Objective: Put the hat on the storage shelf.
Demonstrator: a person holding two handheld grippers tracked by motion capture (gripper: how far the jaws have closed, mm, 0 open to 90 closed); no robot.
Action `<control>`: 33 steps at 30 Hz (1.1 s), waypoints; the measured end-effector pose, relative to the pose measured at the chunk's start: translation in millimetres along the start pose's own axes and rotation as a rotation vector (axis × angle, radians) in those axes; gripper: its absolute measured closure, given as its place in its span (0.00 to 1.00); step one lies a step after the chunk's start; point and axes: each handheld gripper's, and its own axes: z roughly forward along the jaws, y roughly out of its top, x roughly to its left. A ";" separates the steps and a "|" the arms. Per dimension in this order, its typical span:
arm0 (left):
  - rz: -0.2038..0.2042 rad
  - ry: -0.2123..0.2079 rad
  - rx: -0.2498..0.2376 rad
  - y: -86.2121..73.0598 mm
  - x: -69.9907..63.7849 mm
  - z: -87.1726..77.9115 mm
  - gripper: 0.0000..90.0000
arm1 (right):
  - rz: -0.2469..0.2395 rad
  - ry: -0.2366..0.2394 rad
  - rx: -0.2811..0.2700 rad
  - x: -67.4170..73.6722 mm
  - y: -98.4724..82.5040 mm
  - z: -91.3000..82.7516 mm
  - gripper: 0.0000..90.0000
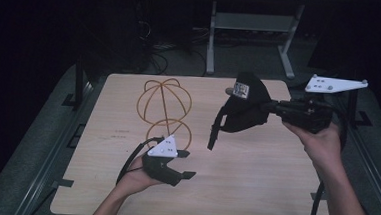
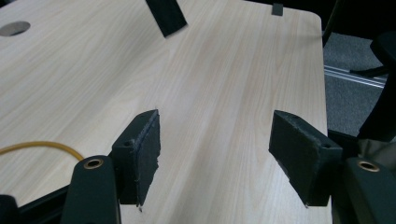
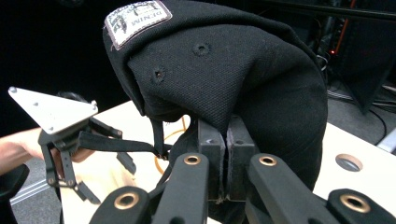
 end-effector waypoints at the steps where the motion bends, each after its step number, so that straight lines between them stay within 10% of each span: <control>1: 0.002 0.001 0.003 -1.2 0.3 -0.2 0.37 | -0.004 0.004 0.000 0.5 3.1 2.7 0.98; 33: 0.029 -0.033 0.046 -9.3 -2.6 11.1 0.37 | -0.122 0.212 0.103 35.9 104.0 126.3 0.97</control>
